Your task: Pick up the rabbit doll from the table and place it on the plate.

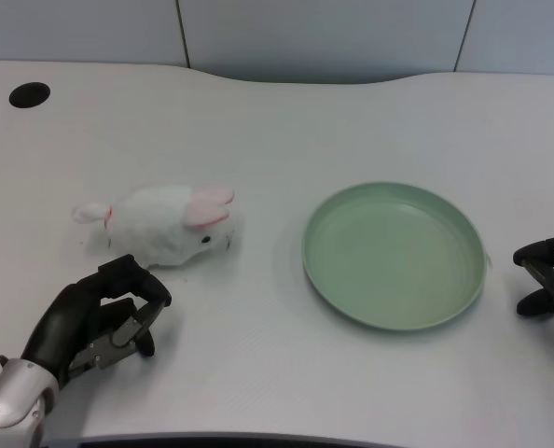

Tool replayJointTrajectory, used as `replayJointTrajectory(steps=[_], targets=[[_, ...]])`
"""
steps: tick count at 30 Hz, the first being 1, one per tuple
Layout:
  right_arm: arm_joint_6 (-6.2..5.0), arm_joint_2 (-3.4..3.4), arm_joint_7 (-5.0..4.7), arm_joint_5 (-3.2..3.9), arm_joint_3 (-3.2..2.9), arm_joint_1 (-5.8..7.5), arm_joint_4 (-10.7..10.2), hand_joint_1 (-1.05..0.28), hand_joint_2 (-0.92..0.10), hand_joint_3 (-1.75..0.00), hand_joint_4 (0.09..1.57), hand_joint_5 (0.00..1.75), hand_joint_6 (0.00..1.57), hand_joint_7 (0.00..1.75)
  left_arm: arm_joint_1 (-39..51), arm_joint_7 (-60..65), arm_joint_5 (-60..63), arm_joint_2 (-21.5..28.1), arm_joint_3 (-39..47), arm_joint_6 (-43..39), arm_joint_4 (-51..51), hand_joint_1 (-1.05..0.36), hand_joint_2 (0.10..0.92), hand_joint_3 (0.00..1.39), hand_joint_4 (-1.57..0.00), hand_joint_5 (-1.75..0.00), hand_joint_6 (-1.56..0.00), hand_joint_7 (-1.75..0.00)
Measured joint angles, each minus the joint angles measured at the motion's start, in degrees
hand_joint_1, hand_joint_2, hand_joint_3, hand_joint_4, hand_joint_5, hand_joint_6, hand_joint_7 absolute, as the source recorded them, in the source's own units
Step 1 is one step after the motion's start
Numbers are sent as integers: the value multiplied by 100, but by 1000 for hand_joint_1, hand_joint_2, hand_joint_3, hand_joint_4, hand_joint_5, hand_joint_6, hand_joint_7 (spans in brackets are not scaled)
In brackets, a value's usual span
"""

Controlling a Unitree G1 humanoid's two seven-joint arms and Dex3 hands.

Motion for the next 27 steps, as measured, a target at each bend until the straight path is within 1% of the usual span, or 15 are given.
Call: replayJointTrajectory(steps=[4, 7, 10, 13, 22, 27], targets=[[-1, 3, 39, 34, -17, 0, 0, -791, -920, -48, 953, 1007, 868, 899, 0, 0, 0, 0, 0, -41, 0, -511, 921, 450, -613, -1746, -461, -1614], [-9, 4, 45, 38, -18, 0, 1, -795, -921, -55, 953, 1006, 870, 898, 0, -41, -26, 0, 20, -109, 0, -503, 921, 447, -614, -1746, -461, -1617], [-29, 4, 38, 32, -14, 0, 2, -800, -921, -62, 955, 1009, 868, 896, 0, -45, -26, 0, 18, -124, 0, -510, 921, 451, -610, -1746, -457, -1611], [-35, 4, 3, 5, -1, 0, 2, -810, -921, -63, 967, 1011, 874, 895, 0, -45, -24, 5, 17, -121, -1, -514, 921, 447, -609, -1746, -454, -1614], [-35, 4, 3, -2, 5, 0, 2, -801, -921, -55, 967, 989, 876, 878, 0, -45, -23, 8, 17, -119, 0, -510, 921, 444, -607, -1746, -458, -1597], [-35, 4, 1, -16, 29, 0, 1, -809, -921, -64, 979, 989, 886, 881, 0, -73, -69, 7, 29, -95, 0, -501, 921, 440, -616, -1746, -469, -1603]])
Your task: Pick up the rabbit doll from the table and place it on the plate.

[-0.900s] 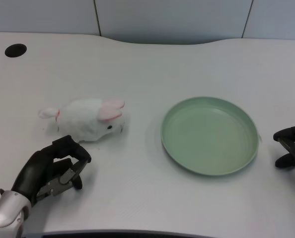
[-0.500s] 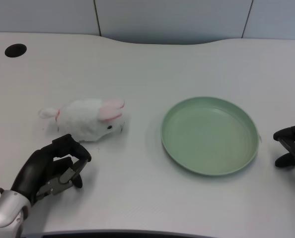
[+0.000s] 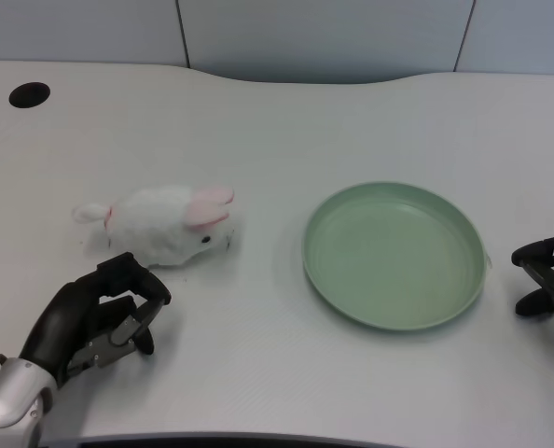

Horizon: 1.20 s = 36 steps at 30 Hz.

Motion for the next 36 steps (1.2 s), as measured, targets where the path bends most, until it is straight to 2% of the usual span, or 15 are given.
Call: replayJointTrajectory(steps=[36], targets=[[-3, 0, -29, -2, 31, 8, -21, -798, -920, -59, 980, 988, 886, 880, 1, -87, -88, 1, 7, 64, -13, -490, 921, 440, -614, -1746, -449, -1641]])
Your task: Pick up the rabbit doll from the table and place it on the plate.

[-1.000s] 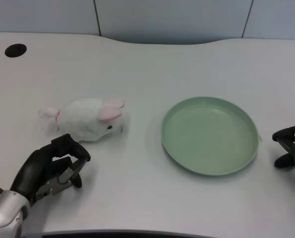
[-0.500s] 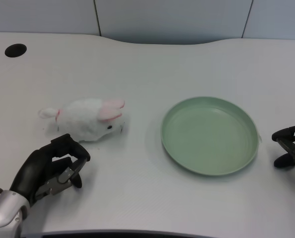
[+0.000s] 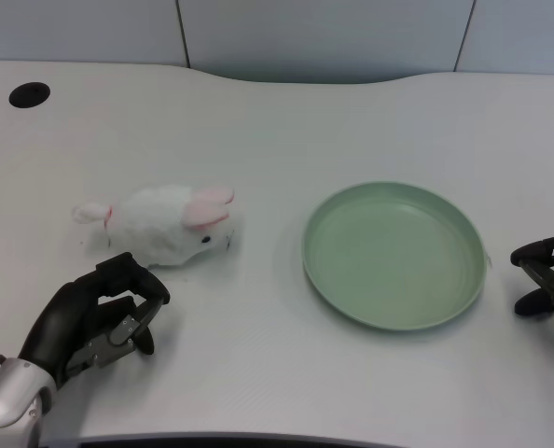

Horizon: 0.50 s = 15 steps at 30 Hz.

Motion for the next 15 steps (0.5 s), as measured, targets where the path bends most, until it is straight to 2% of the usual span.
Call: replayJointTrajectory(steps=[15], targets=[[0, 0, -16, -11, 16, 0, 0, -802, -921, -70, 966, 987, 874, 884, 0, 4, 14, 13, -21, 47, -14, -487, 921, 440, -594, -1746, -442, -1638]])
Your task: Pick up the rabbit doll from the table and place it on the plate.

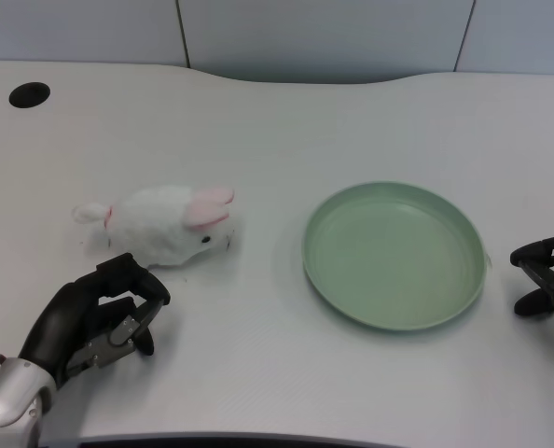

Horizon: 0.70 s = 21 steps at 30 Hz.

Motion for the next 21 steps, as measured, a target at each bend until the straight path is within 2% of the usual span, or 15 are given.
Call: replayJointTrajectory(steps=[7, 18, 21], targets=[[-2, 0, 43, 17, -2, 0, 16, -796, -921, -71, 973, 985, 871, 880, 0, 1, 3, 0, -2, 5, -18, -506, 921, 437, -603, -1746, -449, -1636], [1, 0, 29, 2, 0, 0, 3, -802, -920, -81, 979, 980, 872, 886, 1, 32, 30, 27, -24, 39, -96, -492, 921, 444, -598, -1746, -436, -1642], [1, 10, 12, 7, 1, 16, -25, -797, -918, -73, 984, 982, 878, 889, 52, 58, 95, 67, -42, -192, -134, -508, 921, 443, -590, -1746, -425, -1648]])
